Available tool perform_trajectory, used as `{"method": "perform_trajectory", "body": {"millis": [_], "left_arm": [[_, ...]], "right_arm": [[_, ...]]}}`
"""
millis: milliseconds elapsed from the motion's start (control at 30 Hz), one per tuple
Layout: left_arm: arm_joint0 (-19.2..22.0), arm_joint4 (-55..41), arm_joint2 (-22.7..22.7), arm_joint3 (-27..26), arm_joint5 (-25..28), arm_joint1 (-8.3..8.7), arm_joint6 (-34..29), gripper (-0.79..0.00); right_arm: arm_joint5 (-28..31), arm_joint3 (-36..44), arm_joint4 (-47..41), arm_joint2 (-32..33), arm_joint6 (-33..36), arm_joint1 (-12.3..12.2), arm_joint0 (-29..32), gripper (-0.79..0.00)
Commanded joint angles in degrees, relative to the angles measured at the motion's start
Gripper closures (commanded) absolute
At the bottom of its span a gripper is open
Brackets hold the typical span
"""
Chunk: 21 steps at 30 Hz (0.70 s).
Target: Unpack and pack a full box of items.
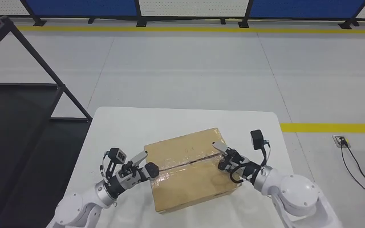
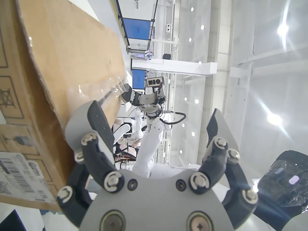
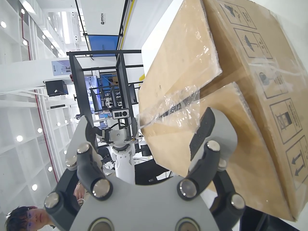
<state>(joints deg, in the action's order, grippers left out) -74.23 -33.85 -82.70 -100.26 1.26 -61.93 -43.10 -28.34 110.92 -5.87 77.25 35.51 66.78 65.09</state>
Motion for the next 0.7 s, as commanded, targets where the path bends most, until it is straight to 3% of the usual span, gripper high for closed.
{"method": "perform_trajectory", "body": {"millis": [0,667], "left_arm": [[0.8,2.5,1.0,0.8,0.3,-0.1,1.7,-0.785],[1.5,4.3,2.6,2.5,0.2,-0.29,1.2,-0.785]], "right_arm": [[0.1,-0.2,0.0,-0.2,0.1,0.0,-0.2,-0.785],[-2.2,1.7,2.8,1.4,-0.3,-0.8,-0.9,-0.785]]}}
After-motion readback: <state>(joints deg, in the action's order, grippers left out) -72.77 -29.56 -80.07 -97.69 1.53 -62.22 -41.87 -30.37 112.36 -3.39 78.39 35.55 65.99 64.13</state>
